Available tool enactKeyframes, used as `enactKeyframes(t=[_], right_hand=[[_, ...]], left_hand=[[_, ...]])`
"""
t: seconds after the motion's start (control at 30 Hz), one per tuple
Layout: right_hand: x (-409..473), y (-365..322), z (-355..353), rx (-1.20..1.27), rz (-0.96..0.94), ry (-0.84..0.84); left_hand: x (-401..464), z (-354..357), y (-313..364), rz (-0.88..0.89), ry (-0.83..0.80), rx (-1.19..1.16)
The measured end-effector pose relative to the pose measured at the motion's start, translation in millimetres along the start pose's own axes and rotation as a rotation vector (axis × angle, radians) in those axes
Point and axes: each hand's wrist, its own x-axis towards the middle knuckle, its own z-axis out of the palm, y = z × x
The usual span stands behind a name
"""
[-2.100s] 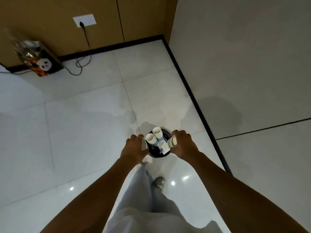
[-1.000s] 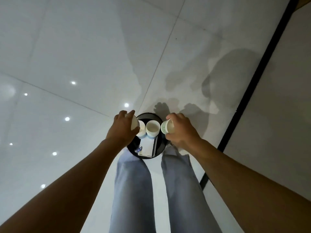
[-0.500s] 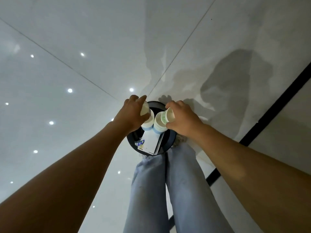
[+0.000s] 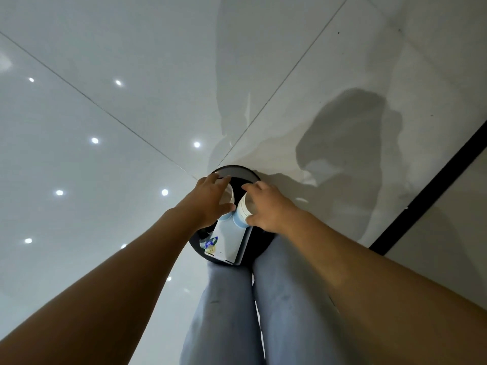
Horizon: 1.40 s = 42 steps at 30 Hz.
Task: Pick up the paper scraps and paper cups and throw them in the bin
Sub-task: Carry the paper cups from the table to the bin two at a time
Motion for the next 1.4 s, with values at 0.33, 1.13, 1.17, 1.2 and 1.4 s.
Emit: enactKeyframes(t=[0.33,1.13,1.17,1.2,1.4], right_hand=[[-43,-39,-16,-0.049,0.029,0.142],[-340,-351,-66,-0.572,-0.462,0.298],[-348,-364,-60,-0.605,-0.485,0.291],[-353,-375,-56,-0.634,-0.500,0.283],[-359,-469,-15,-0.804,-0.588,0.227]], left_hand=[[-63,-34,0,-0.013,0.157,-0.024],[-480,-142,18,-0.383,0.602,-0.039],[-496,-139,12,-0.413,0.622,-0.064],[-508,-138,5,-0.440,0.632,-0.086],[-577,-135,-68,-0.560,0.731,-0.243]])
